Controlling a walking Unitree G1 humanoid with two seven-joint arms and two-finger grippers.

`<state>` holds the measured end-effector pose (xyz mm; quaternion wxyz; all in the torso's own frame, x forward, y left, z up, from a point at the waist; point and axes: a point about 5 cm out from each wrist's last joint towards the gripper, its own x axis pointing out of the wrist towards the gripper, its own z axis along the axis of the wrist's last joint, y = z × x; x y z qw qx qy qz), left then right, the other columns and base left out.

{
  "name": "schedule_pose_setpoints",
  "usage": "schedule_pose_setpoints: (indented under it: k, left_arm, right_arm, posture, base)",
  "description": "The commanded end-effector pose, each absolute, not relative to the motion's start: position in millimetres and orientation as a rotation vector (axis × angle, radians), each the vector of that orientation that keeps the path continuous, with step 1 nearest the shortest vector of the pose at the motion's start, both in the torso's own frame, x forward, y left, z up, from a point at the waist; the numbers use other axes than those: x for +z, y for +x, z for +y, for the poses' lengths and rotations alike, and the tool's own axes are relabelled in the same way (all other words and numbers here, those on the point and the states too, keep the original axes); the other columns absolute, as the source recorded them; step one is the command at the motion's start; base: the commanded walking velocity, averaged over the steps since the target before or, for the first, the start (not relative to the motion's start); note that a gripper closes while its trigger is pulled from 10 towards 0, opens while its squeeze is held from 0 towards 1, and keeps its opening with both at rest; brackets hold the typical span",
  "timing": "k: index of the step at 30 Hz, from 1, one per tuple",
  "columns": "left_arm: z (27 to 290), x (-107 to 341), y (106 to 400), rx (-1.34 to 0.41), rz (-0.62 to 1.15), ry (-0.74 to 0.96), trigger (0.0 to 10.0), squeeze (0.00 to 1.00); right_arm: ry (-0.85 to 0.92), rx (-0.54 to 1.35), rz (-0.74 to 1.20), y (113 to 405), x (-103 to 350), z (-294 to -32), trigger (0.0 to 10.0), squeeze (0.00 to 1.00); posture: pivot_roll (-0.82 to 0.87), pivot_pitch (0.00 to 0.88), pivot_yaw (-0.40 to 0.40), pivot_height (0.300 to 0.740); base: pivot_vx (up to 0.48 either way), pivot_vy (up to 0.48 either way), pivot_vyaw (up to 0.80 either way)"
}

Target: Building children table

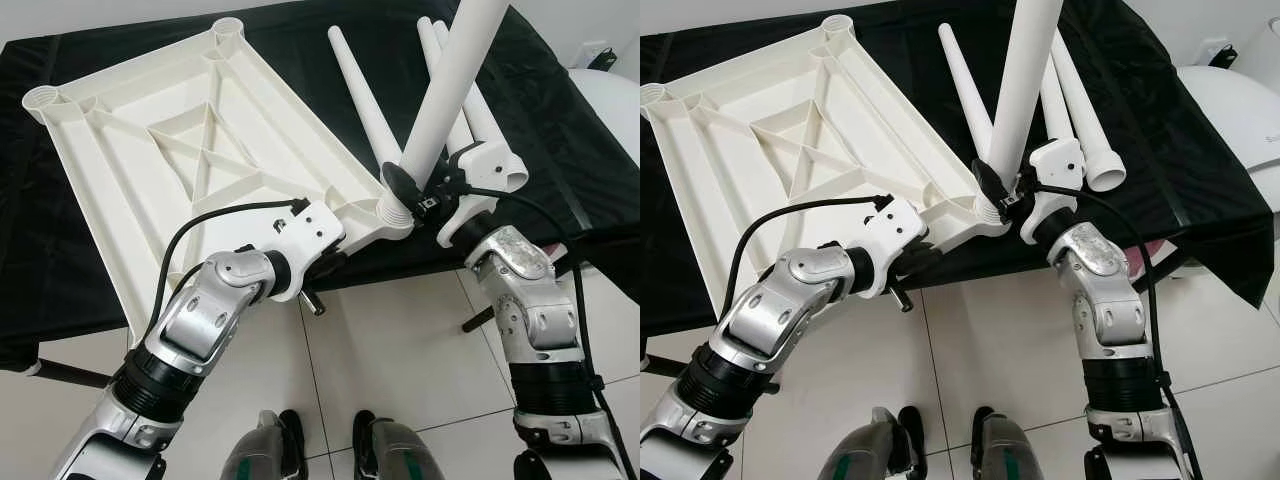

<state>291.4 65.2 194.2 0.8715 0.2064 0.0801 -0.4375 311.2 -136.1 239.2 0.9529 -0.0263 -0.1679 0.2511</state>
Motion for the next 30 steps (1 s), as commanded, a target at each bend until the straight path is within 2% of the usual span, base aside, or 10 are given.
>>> schedule_pose_setpoints:
  k: [1,30]
  left_arm:
    - [62,195,290,-0.918,0.153,0.424,10.0,0.0]
    - [61,196,289,-0.923,0.15,0.427,10.0,0.0]
  right_arm:
    - [-0.037,0.547,-0.428,303,255,-124,10.0,0.0]
    - [0.009,0.458,-0.461,292,258,-115,10.0,0.0]
  posture:
    - [-0.09,0.236,0.027,0.74]
    - [-0.09,0.217,0.032,0.74]
  base:
    - [0.0,0.0,0.0]
    - [0.0,0.0,0.0]
